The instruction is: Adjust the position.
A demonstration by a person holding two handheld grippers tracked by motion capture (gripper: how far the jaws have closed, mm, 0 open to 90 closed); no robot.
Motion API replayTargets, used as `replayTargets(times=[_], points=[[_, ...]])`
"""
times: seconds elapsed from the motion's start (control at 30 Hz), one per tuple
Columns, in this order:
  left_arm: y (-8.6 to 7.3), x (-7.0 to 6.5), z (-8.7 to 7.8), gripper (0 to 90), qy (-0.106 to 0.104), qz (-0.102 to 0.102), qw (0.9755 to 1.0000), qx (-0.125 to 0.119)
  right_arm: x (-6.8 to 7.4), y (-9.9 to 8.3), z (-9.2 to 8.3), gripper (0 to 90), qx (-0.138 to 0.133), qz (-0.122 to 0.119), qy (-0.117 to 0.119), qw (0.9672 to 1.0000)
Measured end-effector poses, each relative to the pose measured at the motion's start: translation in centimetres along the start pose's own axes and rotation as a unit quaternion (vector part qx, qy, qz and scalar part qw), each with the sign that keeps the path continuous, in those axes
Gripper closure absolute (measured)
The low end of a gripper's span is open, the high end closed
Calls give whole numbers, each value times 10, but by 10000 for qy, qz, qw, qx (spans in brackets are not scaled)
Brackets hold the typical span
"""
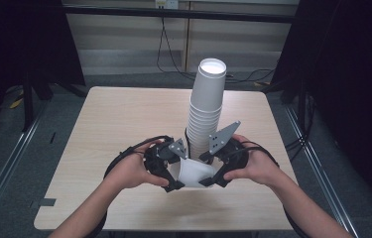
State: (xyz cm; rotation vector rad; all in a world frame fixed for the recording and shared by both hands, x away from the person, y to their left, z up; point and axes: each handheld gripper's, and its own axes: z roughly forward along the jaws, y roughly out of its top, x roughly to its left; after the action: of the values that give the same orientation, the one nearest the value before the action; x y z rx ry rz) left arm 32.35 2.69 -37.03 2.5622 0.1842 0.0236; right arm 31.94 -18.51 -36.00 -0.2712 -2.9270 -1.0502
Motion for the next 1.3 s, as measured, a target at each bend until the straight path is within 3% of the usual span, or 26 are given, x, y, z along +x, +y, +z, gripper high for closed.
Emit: replayTargets(times=[0.27,0.53,0.87,1.07,1.3], points=[[3,-2,5,133,-24,31,10000,37,2,5,10,201,137,-89,19,9999],[6,-3,3,128,-49,48,9999,-81,-1,3,17,202,280,11,-6,9996],[7,-5,3,128,-43,91,9999,-61,-1,3,24,202,472,-5,29,9989],[6,-5,2,133,-41,153,9999,-50,1,2,27,219,425,-9,-3,9991],[1,-3,-1,108,-6,288,9989,-369,2,-1,25,221,195,9,-12,9998]])
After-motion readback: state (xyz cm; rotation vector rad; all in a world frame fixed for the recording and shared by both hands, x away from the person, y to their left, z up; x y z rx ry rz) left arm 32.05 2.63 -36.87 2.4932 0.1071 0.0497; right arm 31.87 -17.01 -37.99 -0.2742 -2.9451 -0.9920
